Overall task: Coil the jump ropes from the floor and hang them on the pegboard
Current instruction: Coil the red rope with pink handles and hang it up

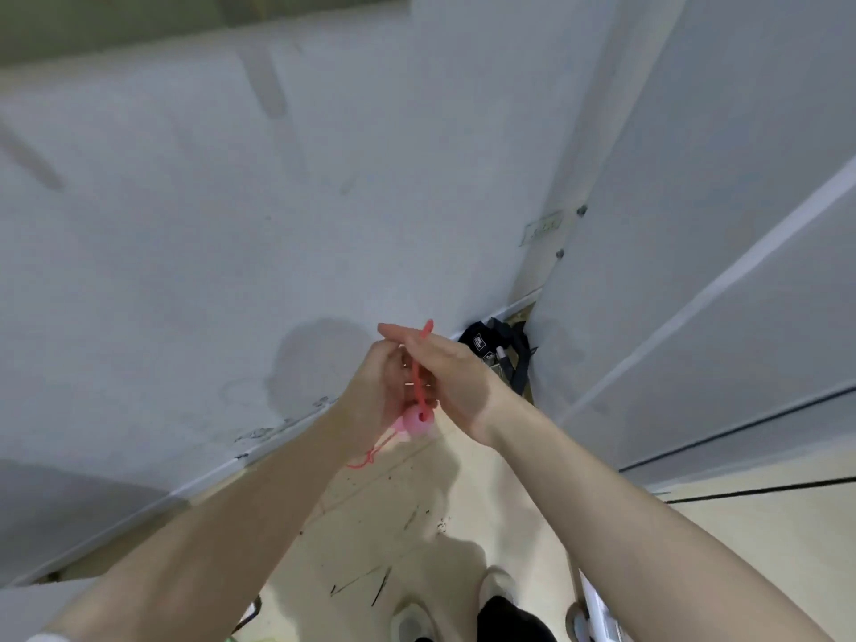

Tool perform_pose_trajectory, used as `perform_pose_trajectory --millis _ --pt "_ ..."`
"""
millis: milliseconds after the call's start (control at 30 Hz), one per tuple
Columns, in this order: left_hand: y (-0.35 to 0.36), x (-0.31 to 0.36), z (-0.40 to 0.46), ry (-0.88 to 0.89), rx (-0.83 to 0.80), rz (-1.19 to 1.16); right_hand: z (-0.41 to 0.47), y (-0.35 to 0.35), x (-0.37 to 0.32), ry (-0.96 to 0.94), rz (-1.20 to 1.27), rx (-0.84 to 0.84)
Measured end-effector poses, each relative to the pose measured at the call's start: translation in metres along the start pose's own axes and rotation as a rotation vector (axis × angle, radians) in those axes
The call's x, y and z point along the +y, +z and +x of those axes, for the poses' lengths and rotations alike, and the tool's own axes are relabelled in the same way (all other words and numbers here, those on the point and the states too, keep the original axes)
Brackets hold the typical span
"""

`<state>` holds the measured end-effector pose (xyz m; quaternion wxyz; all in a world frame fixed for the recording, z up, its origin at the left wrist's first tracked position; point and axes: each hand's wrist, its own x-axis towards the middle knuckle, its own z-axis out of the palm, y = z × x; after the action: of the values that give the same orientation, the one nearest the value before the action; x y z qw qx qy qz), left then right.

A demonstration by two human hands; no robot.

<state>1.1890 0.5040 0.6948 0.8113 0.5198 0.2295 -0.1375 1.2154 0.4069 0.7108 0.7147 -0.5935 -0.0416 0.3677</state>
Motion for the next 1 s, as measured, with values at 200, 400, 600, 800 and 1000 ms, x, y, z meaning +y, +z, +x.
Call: perform_pose_trajectory --millis 200,400,600,800,1000 --pt "0.004 0.023 -0.022 0.097 -0.141 -0.100 -0.014 -0.007 -0.026 -0.398 -0.865 0.100" --pt "0.032 0.052 -0.052 0.020 -0.073 0.426 -0.033 -0.028 -0.030 -0.338 -0.527 -0.010" --pt "0.040 0.055 -0.073 0.105 -0.177 0.562 -0.038 -0.061 -0.038 -0.276 -0.190 0.179" --pt "0.073 0.045 -0.090 0.486 -0.118 0.487 -0.056 -0.089 -0.004 0.070 -0.668 -0.438" --pt "0.073 0.046 -0.109 0.794 0.384 0.094 -0.070 -0.120 0.032 0.147 -0.959 -0.433"
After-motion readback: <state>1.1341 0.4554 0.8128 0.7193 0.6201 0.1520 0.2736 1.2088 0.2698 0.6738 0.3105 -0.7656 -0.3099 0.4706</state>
